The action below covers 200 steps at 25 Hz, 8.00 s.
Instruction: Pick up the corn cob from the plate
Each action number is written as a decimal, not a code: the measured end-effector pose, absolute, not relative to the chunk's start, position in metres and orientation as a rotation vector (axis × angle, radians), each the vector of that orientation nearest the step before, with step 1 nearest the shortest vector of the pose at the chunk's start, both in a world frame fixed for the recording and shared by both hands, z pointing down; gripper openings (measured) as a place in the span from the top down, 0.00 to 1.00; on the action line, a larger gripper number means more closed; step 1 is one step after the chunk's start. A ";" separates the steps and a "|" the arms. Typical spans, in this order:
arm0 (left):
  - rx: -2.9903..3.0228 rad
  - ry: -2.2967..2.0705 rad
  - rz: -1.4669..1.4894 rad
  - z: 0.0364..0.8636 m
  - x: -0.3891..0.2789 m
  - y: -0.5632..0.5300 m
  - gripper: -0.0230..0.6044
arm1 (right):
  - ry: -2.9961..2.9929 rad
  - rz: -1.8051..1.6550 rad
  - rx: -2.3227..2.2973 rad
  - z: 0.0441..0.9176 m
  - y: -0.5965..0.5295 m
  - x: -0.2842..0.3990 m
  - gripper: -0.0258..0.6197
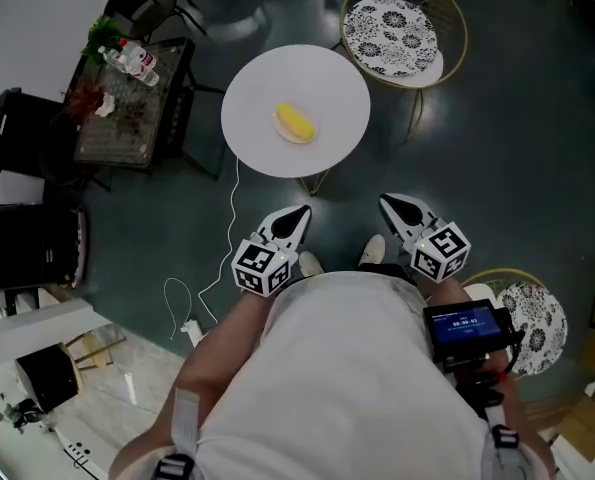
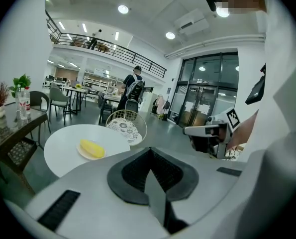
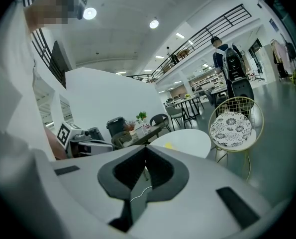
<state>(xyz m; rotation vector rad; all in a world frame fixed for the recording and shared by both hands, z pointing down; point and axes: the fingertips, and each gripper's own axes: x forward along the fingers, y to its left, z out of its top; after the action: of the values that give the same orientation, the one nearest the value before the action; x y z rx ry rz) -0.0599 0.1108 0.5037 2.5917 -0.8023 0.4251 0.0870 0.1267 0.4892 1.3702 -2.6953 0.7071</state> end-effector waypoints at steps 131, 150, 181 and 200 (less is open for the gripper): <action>1.412 -1.124 0.632 0.714 -0.075 -0.174 0.59 | -2.606 0.970 0.933 0.587 -0.177 0.104 0.95; 1.623 -1.256 0.818 0.735 -0.192 -0.193 0.59 | -2.594 0.895 0.925 0.580 -0.154 0.086 0.95; 1.753 -1.258 0.788 0.699 -0.184 -0.188 0.59 | -2.657 0.822 0.884 0.567 -0.159 0.071 0.95; 1.953 -1.337 0.656 0.619 -0.165 -0.173 0.93 | -2.693 0.762 0.851 0.549 -0.158 0.065 0.95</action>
<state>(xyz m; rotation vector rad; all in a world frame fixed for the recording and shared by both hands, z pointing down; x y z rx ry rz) -0.1654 -0.1735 0.6193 1.9527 -1.3375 0.6556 0.0651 -0.1577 0.5487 0.8512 -2.6931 0.7619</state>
